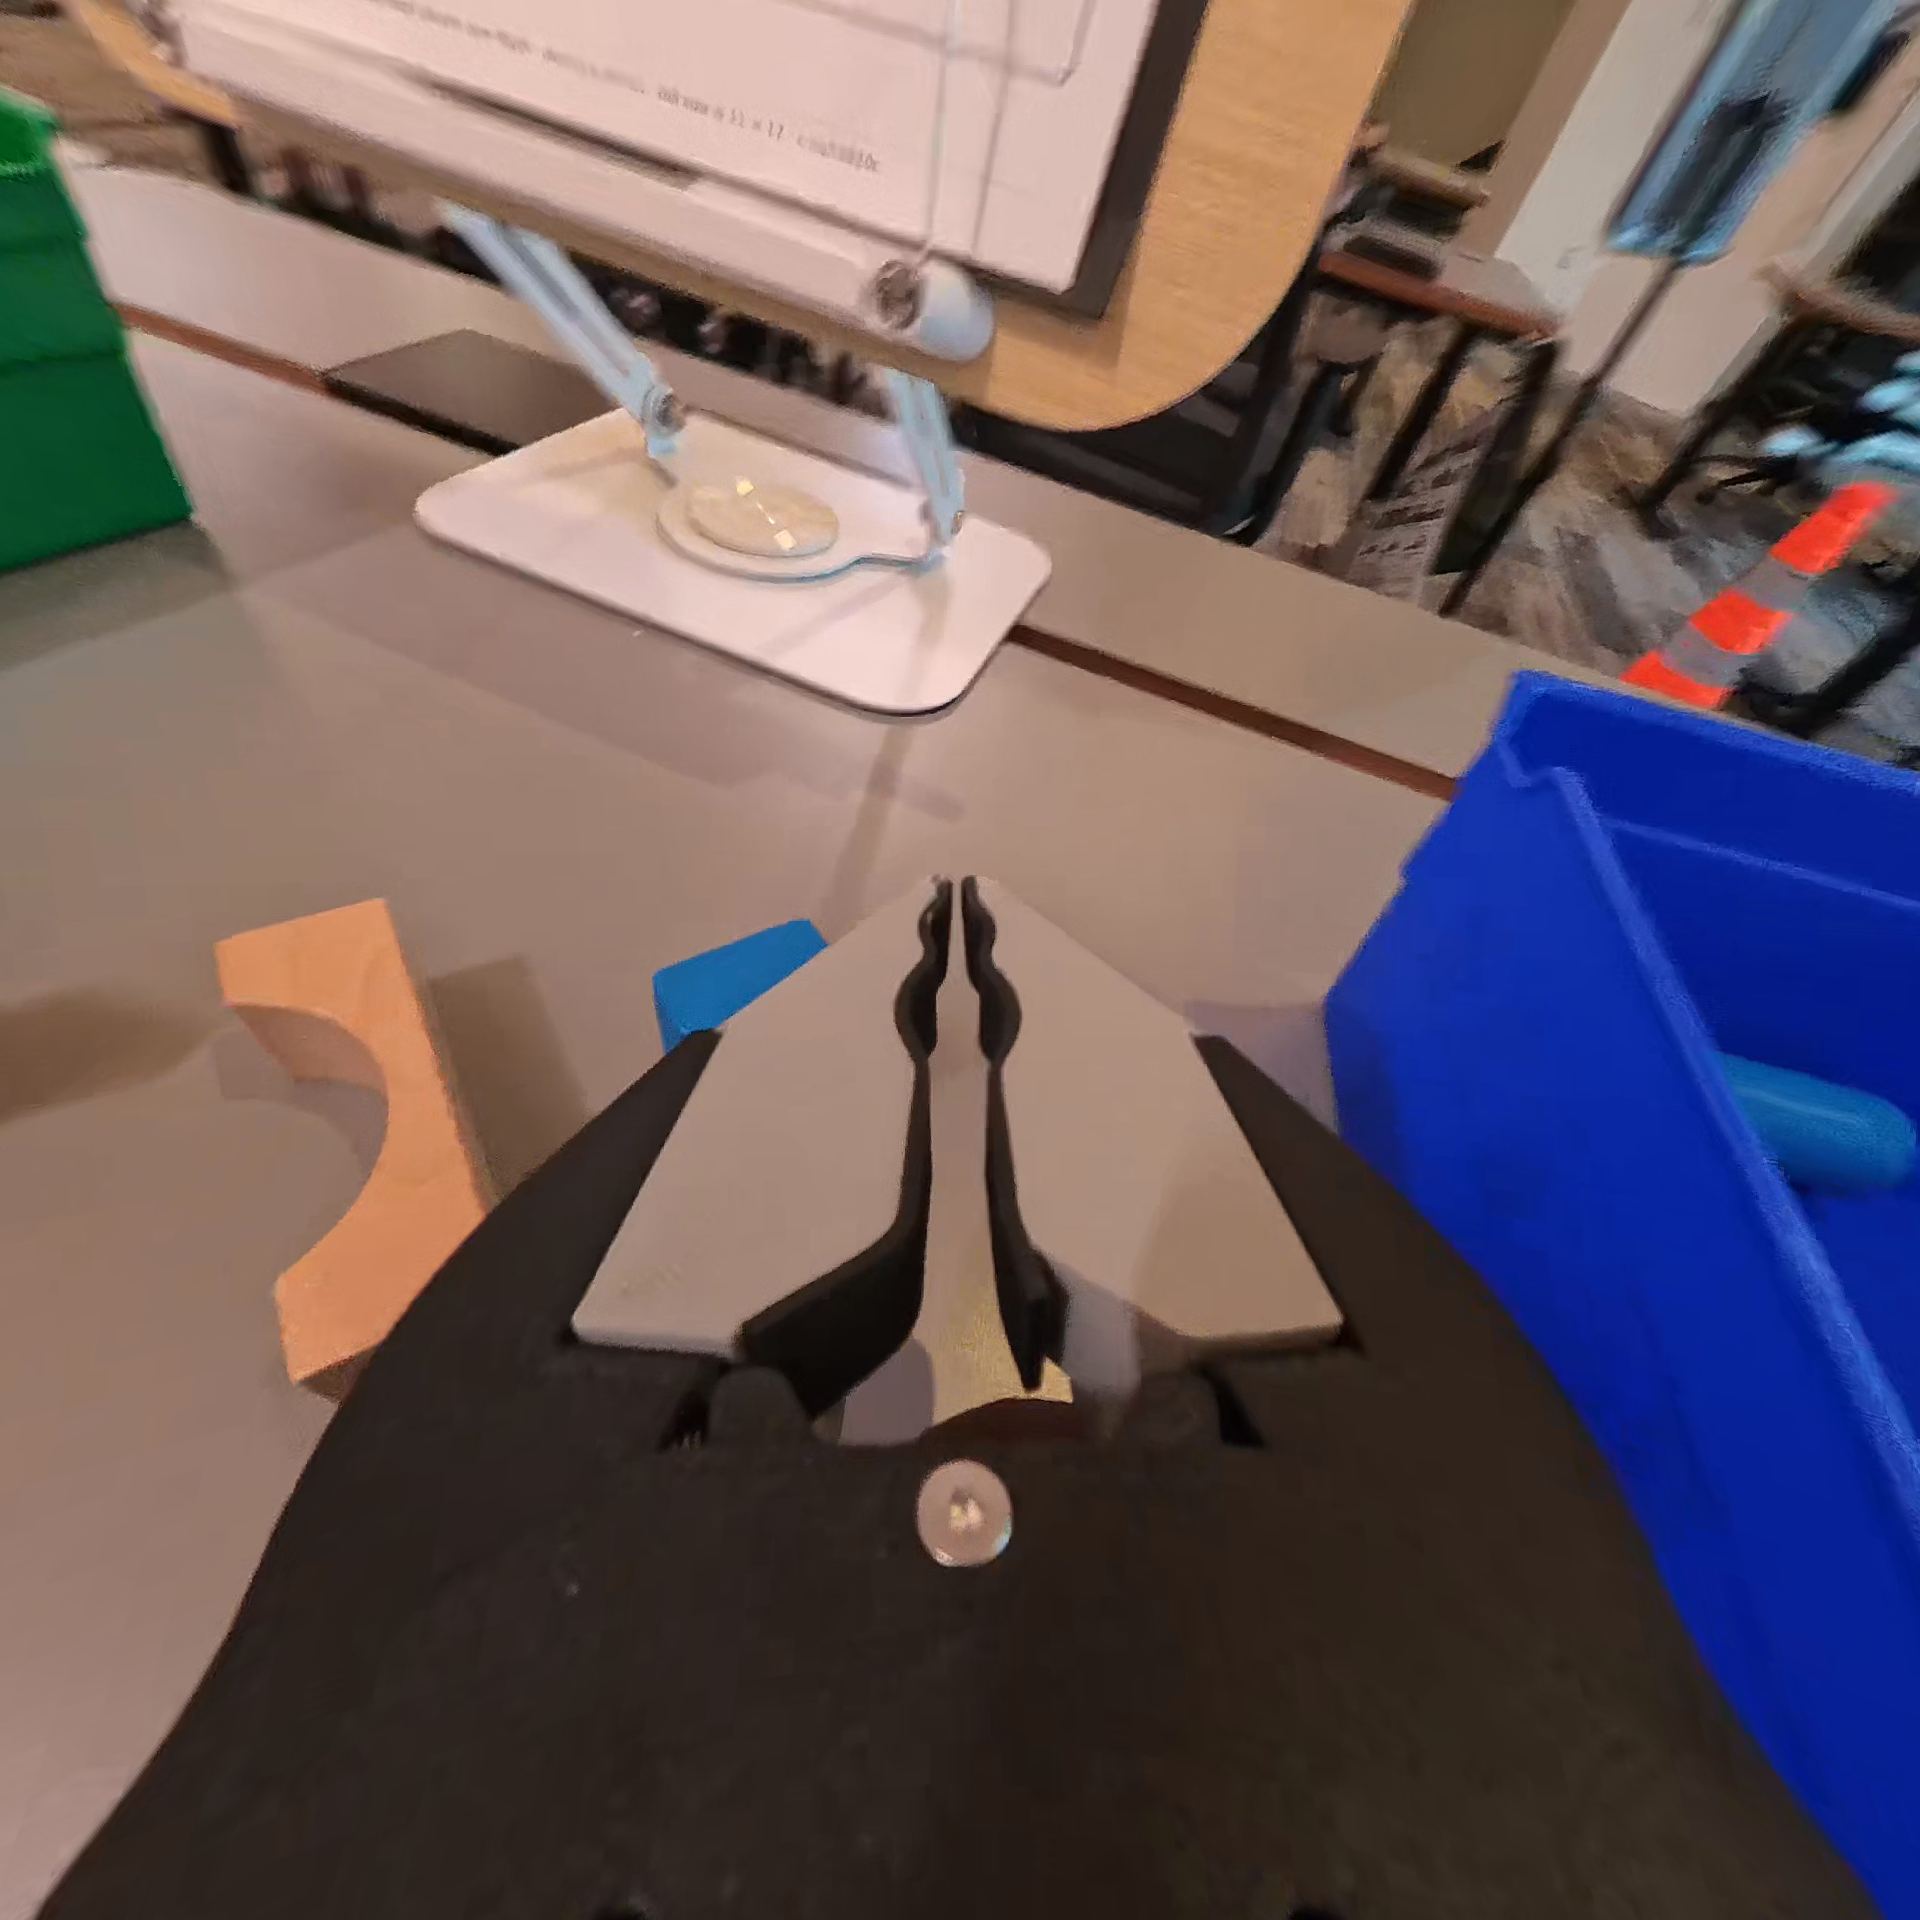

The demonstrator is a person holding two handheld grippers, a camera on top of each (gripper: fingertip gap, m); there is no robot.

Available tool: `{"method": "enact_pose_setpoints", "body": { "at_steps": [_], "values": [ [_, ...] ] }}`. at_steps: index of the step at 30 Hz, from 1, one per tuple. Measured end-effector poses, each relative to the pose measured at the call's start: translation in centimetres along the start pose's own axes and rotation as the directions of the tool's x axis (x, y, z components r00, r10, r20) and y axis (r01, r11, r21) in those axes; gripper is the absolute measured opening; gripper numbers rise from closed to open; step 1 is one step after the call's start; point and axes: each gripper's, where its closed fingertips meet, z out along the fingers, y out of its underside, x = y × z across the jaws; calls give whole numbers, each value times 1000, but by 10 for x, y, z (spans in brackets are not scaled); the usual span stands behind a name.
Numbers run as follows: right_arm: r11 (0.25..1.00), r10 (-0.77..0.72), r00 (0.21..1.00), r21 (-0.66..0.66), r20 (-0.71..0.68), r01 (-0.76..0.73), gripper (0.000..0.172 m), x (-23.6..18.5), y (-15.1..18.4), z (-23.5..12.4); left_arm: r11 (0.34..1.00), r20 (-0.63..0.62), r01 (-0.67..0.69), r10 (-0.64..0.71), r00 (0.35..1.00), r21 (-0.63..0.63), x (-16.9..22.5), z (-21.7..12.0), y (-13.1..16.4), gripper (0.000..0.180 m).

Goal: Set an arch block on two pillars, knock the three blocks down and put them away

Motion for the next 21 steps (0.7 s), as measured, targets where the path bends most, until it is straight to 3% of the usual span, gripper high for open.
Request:
{"method": "enact_pose_setpoints", "body": {
  "at_steps": [5, 7, 9, 12, 17, 21],
  "values": [
    [996, 81, 948, -46, 309, -70, 0, -36, 5, -6, 1000, -10, 12, -12, 1000, -9, 0, 1, 1, 59],
    [996, 90, 851, -41, 517, -80, 0, -69, 1, -23, 1000, -11, 10, -10, 1000, -14, 0, 1, 2, 59],
    [997, 80, 781, -66, 619, -50, 0, -89, 5, -35, 1000, -10, 2, -2, 1000, -8, 1, 1, 1, 59],
    [999, 34, 885, 8, 464, -43, 0, -66, -4, -25, 1000, -6, -2, 2, 1000, 5, 1, -1, -1, 59],
    [989, 150, 868, -63, 474, -136, 9, -68, 2, -26, 999, 6, 22, -22, 1000, -32, -3, 3, 4, 59],
    [996, 85, 928, -6, 362, -89, 6, -58, -1, -24, 988, 133, 112, -97, 986, -109, -30, 17, 14, 39]
  ]
}}
